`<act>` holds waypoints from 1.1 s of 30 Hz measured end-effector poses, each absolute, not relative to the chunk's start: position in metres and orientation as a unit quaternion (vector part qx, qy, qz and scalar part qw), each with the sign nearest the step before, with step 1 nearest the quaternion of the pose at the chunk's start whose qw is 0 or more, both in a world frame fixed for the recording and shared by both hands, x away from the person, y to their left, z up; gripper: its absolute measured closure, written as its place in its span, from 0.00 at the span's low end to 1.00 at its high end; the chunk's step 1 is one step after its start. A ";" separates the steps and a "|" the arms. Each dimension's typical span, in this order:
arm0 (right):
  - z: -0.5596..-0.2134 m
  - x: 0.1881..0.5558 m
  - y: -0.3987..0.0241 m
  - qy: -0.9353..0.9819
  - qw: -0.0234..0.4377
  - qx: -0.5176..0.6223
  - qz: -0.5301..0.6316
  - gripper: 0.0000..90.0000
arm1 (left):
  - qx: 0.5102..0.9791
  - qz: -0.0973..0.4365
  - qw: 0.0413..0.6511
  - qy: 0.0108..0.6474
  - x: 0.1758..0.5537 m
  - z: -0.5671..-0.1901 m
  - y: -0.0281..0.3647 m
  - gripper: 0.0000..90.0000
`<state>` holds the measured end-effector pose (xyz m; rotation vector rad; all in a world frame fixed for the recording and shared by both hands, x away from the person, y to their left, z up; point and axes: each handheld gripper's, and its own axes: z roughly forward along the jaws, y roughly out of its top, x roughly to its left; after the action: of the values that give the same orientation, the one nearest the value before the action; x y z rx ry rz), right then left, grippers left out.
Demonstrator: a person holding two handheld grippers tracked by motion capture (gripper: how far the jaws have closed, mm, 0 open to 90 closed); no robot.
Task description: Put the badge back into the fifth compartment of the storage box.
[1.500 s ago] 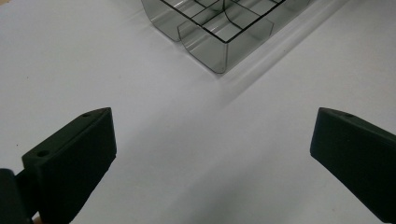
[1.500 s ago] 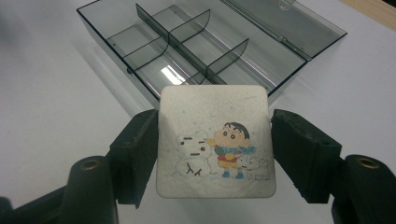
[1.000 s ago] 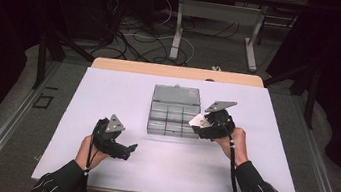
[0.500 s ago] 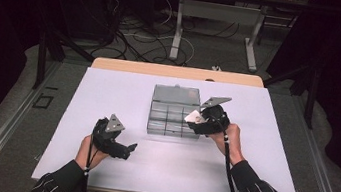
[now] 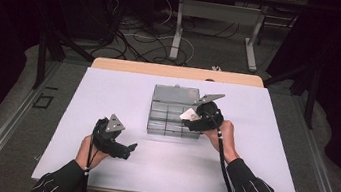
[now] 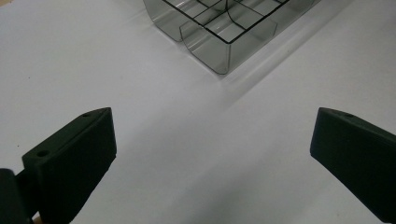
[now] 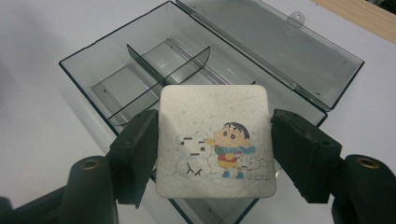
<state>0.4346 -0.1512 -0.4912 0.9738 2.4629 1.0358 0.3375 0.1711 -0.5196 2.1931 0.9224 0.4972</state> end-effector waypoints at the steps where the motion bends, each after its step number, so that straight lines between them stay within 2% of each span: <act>1: -0.492 0.435 -0.149 0.852 0.149 0.344 0.365 0.37 | 0.848 0.192 0.345 0.354 0.338 -0.519 0.172 0.00; 33: -0.514 0.452 -0.116 0.860 0.128 0.358 0.340 0.37 | 0.847 0.189 0.347 0.355 0.339 -0.519 0.174 0.00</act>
<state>0.4521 -0.1163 -0.5138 1.0396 2.5016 0.9890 0.3386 0.1738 -0.5190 2.1983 0.9200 0.4903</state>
